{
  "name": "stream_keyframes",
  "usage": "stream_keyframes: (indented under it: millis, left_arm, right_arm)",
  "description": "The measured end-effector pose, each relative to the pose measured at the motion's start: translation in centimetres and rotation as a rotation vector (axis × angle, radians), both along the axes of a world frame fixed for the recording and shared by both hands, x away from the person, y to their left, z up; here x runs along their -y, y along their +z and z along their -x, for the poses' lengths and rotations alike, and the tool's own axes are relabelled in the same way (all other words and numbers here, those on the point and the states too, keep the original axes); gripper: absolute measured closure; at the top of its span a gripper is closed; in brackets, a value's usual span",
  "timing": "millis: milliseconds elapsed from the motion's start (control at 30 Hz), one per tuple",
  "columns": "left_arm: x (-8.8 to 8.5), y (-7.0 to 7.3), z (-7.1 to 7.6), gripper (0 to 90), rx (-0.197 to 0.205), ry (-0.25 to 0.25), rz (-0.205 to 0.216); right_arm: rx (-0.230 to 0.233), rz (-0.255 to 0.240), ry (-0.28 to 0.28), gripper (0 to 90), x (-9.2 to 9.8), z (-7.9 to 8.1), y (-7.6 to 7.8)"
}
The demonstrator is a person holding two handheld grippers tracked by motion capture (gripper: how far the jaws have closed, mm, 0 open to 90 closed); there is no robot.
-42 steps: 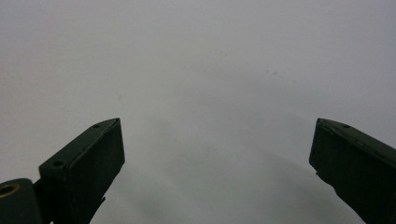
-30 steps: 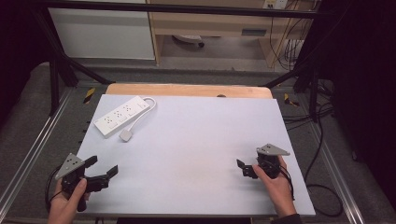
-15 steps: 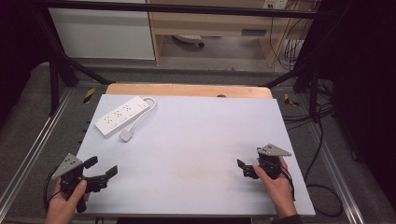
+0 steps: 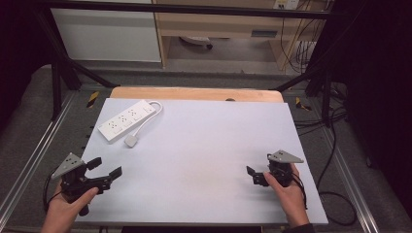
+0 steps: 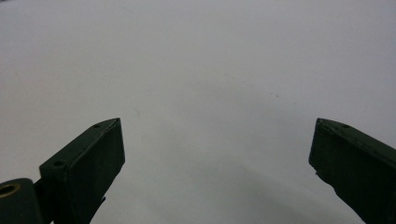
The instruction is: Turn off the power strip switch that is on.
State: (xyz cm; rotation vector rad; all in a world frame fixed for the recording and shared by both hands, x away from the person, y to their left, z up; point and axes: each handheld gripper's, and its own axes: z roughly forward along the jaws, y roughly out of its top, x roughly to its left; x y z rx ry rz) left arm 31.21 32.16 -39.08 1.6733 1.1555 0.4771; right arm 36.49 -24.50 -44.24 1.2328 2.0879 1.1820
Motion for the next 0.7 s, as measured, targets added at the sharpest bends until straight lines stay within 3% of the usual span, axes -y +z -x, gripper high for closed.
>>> stream_keyframes:
  millis: [233,700]
  left_arm:
    - [0.2,0.6,-1.1,9.0,-0.007,-0.002,-0.015]
    - [1.2,2.5,-4.8,9.5,-0.010,-0.040,-0.047]
  right_arm:
    - [0.001,0.002,0.003,3.9,0.0,0.0,0.0]
    - [-0.002,0.002,0.001,3.9,0.0,0.0,0.0]
